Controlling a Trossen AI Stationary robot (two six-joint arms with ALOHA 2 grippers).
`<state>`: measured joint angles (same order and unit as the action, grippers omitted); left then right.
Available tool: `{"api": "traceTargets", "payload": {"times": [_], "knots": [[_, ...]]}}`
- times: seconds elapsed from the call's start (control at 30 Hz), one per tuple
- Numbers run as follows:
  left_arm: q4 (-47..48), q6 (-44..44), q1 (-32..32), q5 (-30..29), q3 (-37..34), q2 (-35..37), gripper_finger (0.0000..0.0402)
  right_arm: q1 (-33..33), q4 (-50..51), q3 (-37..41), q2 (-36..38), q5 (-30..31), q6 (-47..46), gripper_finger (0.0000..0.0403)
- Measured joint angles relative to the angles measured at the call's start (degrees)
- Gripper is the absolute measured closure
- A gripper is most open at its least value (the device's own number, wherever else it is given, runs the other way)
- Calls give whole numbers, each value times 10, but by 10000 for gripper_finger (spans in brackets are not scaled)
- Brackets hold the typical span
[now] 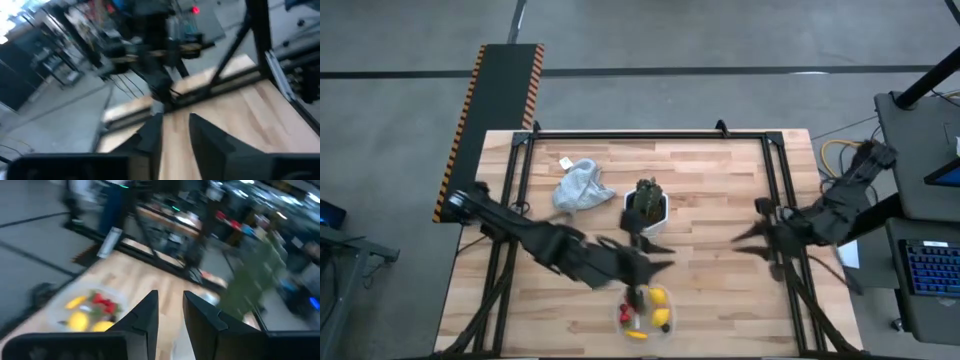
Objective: Pick and placing Produce into tupperware
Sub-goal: Return to Home Position
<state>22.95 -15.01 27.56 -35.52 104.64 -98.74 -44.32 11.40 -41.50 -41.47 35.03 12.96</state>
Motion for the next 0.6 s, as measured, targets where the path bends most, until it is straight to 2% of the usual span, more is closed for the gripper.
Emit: {"api": "traceTargets", "payload": {"times": [0.17,0.33,0.5,0.6], "knots": [[1,-60,-4,-13,-28,72,392,-51,34,-31,22,-22,46,322],[-1,-91,-6,-29,-110,162,400,-53,34,-27,78,-17,67,326],[-22,-92,-14,-29,-221,286,401,-53,35,-24,129,46,93,324],[-62,-91,-14,-6,-300,369,401,-53,36,-24,143,112,120,328]]}}
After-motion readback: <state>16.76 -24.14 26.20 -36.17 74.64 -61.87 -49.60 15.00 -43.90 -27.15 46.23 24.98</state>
